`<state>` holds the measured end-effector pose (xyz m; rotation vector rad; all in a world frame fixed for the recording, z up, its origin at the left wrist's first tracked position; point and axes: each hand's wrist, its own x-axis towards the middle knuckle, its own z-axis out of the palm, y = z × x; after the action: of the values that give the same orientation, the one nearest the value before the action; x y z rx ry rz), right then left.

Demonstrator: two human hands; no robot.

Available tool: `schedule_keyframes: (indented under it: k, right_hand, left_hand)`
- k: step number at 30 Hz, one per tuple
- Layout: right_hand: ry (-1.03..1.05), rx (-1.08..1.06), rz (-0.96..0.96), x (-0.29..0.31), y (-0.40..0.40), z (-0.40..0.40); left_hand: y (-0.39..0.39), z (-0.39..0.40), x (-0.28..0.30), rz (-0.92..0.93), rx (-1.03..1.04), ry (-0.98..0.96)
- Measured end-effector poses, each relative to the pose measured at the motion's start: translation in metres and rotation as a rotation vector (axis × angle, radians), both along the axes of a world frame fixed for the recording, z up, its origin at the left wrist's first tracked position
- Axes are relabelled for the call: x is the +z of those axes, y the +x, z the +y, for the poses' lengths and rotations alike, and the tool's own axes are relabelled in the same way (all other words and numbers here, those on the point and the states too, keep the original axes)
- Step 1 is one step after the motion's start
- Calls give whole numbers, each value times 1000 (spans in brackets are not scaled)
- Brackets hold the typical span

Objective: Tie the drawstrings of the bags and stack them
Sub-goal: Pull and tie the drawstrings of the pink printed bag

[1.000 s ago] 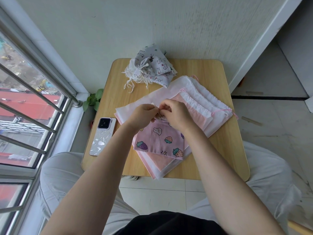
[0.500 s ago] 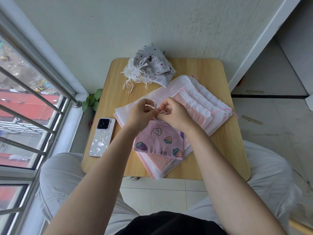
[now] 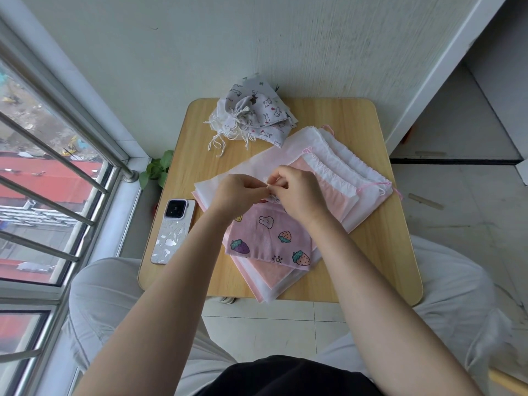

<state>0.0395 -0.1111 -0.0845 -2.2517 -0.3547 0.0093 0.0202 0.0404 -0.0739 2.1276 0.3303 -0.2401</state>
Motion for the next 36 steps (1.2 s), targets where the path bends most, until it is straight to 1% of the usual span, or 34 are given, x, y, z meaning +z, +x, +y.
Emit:
schedule_keyframes:
  k: [2, 5, 7, 10, 12, 14, 18, 22, 24, 27, 28, 31, 34, 36]
  right_hand:
    - [-27, 1, -4, 0, 0, 0]
    - [-114, 33, -54, 1, -1, 0]
    - [-206, 90, -88, 4, 0, -1]
    - [-381, 159, -111, 7, 4, 2]
    - [-467, 153, -111, 5, 6, 4]
    - [-477, 143, -47, 3, 8, 4]
    - [-296, 155, 277, 4, 11, 1]
    - [-137, 180, 521, 3, 14, -4]
    - [6, 162, 608, 1, 13, -6]
    - [301, 102, 781, 3, 10, -6]
    - [371, 82, 826, 4, 10, -6]
    - [458, 1, 876, 2, 10, -6]
    - [467, -92, 856, -3, 12, -6]
    - [466, -140, 841, -5, 16, -5]
  left_hand:
    - [0, -1, -1, 2, -38, 62]
    - [2, -3, -2, -51, -80, 169]
    - [2, -6, -1, -106, -101, 240]
    - [2, -12, -3, -148, -107, 293]
    - [2, -15, -4, -167, -140, 360]
    - [1, -18, -4, -201, -172, 427]
    - [-2, -18, -2, -223, -218, 494]
    - [-8, -16, -8, -280, -251, 454]
    - [-9, -15, -12, -331, -208, 433]
    - [-12, -15, -17, -385, -87, 408]
    - [-13, -16, -19, -400, -54, 406]
    - [-15, -17, -22, -442, -38, 416]
    - [-19, -18, -23, -469, -25, 382]
    - [-24, -18, -24, -454, 83, 373]
